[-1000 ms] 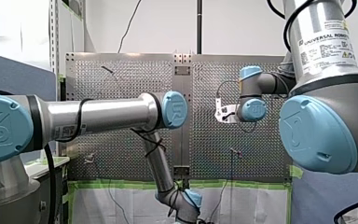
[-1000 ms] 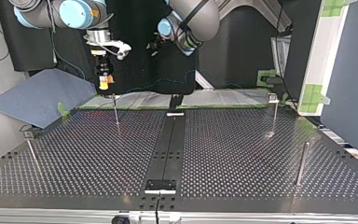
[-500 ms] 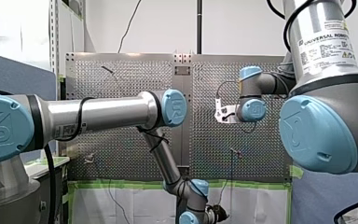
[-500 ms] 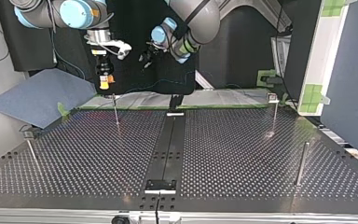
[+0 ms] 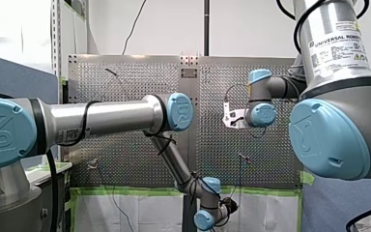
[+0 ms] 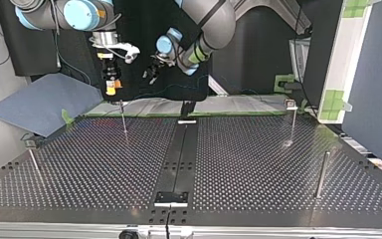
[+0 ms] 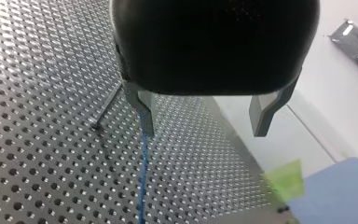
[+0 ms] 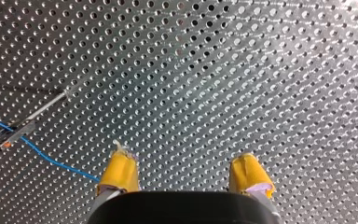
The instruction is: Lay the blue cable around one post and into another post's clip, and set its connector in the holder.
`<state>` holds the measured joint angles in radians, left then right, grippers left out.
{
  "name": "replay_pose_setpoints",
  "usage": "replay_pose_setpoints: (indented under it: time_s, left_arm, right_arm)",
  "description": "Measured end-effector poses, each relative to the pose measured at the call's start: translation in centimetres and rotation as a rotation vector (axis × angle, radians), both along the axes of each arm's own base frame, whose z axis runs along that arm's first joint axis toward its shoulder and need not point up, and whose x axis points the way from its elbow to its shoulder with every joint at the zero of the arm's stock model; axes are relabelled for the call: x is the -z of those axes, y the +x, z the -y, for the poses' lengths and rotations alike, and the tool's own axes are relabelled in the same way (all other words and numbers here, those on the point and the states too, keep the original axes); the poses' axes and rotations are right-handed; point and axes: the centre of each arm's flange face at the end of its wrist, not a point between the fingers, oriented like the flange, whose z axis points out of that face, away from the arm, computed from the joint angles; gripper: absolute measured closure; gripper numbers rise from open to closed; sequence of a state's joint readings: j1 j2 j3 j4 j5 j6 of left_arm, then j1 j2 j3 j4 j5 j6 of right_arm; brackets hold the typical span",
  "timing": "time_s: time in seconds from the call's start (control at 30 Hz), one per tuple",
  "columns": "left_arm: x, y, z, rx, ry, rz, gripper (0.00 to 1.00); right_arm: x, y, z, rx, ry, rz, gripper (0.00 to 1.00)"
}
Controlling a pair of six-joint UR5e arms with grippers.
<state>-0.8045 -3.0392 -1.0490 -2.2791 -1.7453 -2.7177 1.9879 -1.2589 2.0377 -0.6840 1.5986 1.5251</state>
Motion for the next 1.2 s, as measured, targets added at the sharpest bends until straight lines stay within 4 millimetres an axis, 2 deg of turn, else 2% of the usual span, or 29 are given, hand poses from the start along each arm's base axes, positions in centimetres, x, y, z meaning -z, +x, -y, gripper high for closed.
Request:
replay_pose_setpoints:
  time_s: [0.33,0.7,1.13,1.2]
  left_arm:
    - [-3.6,3.3,2.6,-0.036,-0.132,0.071,0.01]
    - [-7.3,4.3,6.4,-0.017,-0.250,0.122,0.01]
    - [-11.7,8.8,7.2,-0.110,-0.282,0.226,0.01]
    - [-11.9,9.2,7.1,-0.116,-0.276,0.234,0.01]
  right_arm:
    - [0.0,-0.1,0.1,0.002,-0.001,0.001,0.02]
    - [0.0,-0.1,0.1,0.003,-0.002,0.002,0.02]
    - [0.0,-0.1,0.1,0.002,-0.001,0.001,0.02]
    - [0.0,-0.1,0.1,0.002,-0.001,0.001,0.02]
